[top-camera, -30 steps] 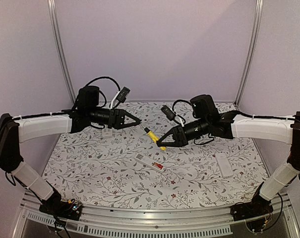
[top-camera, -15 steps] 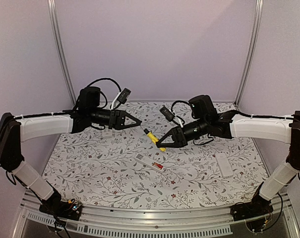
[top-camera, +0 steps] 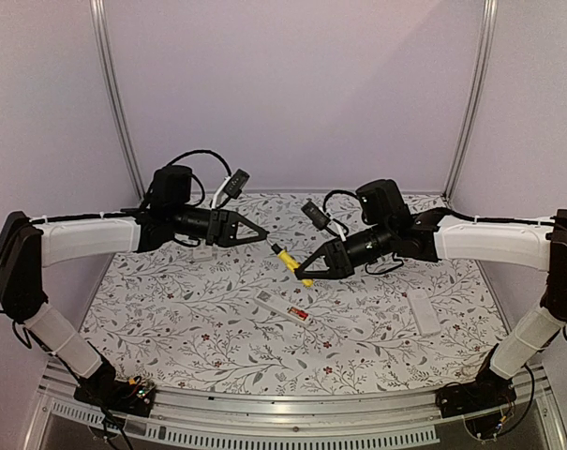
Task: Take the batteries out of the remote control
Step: Pass from the right arm to the left
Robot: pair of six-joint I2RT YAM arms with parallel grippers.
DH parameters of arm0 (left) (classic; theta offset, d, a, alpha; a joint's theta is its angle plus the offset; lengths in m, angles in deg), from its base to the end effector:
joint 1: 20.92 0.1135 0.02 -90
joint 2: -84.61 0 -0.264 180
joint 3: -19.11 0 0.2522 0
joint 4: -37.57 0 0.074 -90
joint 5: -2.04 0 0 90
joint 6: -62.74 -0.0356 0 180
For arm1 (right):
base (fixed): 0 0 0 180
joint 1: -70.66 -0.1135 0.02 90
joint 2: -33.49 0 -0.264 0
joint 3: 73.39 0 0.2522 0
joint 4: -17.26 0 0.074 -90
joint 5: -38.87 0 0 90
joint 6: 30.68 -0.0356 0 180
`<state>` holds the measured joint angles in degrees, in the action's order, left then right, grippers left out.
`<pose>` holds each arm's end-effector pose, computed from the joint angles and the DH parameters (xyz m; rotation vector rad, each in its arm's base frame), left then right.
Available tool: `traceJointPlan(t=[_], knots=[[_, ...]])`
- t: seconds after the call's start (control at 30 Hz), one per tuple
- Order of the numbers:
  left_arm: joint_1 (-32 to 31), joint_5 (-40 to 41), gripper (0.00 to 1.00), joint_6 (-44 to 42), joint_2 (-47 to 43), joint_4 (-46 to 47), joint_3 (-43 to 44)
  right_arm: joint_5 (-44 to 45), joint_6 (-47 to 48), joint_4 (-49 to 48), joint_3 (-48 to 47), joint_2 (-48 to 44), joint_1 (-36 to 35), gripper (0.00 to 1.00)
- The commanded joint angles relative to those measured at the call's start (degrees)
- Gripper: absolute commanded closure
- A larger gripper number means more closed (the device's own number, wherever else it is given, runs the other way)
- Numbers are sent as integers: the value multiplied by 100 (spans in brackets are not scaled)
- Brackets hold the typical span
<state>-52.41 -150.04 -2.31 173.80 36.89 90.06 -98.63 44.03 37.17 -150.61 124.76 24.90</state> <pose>0.2748 -0.2052 0.2691 0.9276 1.8578 -1.6560 0.2267 0.2704 0.2614 -1.1099 2.0516 1.4747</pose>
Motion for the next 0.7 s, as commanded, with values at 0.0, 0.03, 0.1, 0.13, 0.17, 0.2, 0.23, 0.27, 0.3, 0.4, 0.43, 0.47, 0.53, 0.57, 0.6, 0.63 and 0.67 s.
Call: traceJointPlan(t=[0.0, 0.03, 0.1, 0.13, 0.17, 0.2, 0.23, 0.27, 0.3, 0.4, 0.43, 0.47, 0.53, 0.57, 0.6, 0.63, 0.67], knots=[[-77, -94, 90, -14, 85, 113, 13, 39, 83, 54, -169, 111, -30, 100], [-77, -96, 92, -16, 82, 113, 15, 52, 80, 53, -173, 107, -30, 100], [-81, -102, 96, -15, 82, 108, 22, 120, 86, 40, -166, 87, -30, 99], [-84, -102, 98, -16, 71, 114, 21, 183, 94, 36, -147, 79, -30, 96], [-78, -99, 100, -16, 66, 108, 20, 285, 96, 19, -130, 40, -34, 93], [-77, -84, 100, -12, 51, 107, 21, 412, 84, -27, -98, 5, -35, 89], [-72, -46, 100, -5, 36, 115, 23, 531, 67, -108, -51, -57, -33, 81], [-71, 38, 100, 36, -4, 145, 7, 645, 41, -207, 4, -172, -30, 72], [-71, 134, 100, 129, -60, 238, -34, 782, 17, -304, 65, -239, -23, 63], [-24, 464, 100, 678, -324, 1028, -252, 1160, -193, -876, 301, -573, 1, 38], [-12, 631, 100, 851, -441, 1266, -329, 1307, -355, -1150, 436, -673, 33, 30], [9, 847, 100, 1019, -560, 1510, -422, 1453, -487, -1483, 604, -812, 62, 24], [20, 1342, 100, 1373, -827, 2147, -690, 1777, -967, -2418, 1072, -1077, 124, 14], [20, 1535, 100, 1572, -904, 2452, -794, 1905, -1156, -2849, 1278, -1195, 142, 10], [20, 1730, 100, 1778, -959, 2752, -868, 1988, -1386, -3251, 1433, -1297, 146, 9], [12, 1900, 100, 1982, -997, 3013, -936, 2038, -1527, -3563, 1553, -1335, 146, 8], [19, 2021, 100, 2153, -1021, 3264, -990, 2043, -1797, -3938, 1657, -1374, 146, 8]])
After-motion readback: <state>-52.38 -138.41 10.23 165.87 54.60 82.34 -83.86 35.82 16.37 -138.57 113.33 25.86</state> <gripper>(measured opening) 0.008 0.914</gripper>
